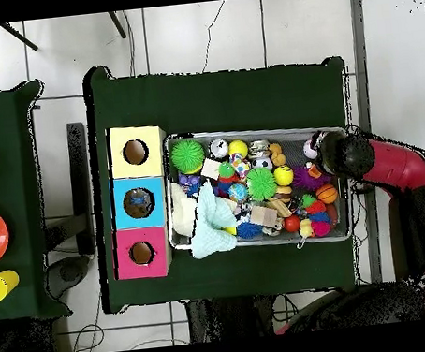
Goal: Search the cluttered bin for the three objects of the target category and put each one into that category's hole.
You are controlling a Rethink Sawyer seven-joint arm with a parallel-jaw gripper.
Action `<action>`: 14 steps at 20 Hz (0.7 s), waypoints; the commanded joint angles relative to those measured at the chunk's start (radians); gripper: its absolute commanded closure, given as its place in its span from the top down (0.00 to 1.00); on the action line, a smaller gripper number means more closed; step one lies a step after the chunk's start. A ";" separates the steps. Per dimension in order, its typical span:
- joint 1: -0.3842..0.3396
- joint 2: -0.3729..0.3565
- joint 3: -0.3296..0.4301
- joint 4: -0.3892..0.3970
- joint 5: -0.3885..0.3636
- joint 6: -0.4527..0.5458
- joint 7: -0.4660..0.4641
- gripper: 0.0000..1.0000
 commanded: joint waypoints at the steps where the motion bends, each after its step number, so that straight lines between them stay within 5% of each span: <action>1: -0.019 -0.005 0.115 0.060 -0.038 0.222 -0.299 1.00; 7: -0.036 -0.042 0.128 0.114 -0.068 0.194 -0.305 1.00; 14: -0.042 0.016 0.148 0.113 -0.094 0.130 -0.272 1.00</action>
